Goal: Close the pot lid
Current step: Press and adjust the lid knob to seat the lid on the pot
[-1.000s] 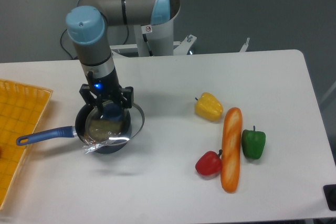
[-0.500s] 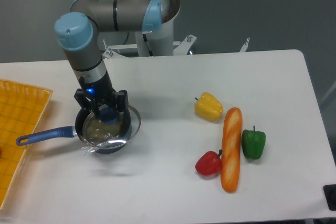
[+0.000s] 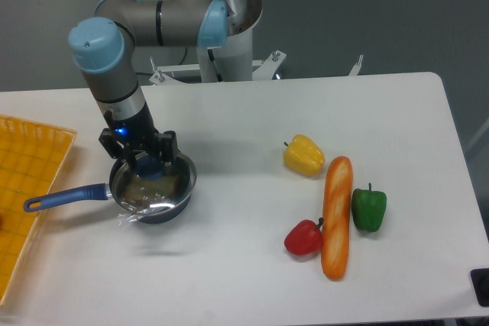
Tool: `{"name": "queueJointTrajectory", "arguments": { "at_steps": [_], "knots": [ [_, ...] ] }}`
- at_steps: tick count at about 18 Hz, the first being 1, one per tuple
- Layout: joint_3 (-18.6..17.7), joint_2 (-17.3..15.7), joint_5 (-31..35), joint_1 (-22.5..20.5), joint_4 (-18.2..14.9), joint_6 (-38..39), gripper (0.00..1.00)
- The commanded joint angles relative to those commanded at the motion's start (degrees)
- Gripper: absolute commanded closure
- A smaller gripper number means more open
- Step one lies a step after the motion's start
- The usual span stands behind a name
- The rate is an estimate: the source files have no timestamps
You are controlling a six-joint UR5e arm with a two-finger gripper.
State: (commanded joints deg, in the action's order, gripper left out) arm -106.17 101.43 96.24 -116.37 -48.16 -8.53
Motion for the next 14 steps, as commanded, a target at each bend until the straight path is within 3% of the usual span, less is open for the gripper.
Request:
{"name": "queueJointTrajectory", "arguments": {
  "at_steps": [14],
  "knots": [
    [0.8, 1.0, 2.1, 0.0, 0.1, -0.3, 0.38]
  ]
}}
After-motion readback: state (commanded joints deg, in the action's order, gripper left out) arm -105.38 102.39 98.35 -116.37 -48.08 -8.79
